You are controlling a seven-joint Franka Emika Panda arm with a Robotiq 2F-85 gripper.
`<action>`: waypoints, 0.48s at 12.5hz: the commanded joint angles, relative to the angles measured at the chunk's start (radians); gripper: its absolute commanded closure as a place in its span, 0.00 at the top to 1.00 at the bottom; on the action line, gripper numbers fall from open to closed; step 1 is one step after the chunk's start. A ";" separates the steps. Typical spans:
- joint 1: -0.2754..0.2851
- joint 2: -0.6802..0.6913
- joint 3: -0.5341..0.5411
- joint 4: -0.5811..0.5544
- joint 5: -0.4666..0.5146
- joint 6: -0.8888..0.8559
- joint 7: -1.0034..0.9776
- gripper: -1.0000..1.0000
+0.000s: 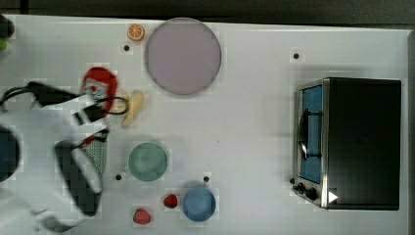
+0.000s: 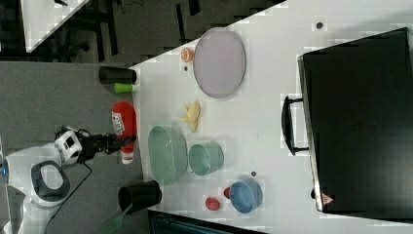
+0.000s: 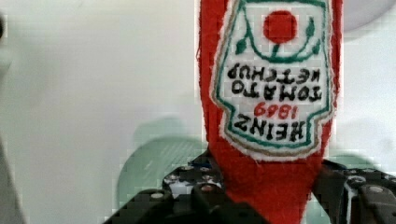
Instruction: Pick ketchup from strainer and place it on the table
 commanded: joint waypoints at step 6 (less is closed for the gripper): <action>-0.103 0.058 -0.327 -0.057 0.015 -0.067 -0.029 0.56</action>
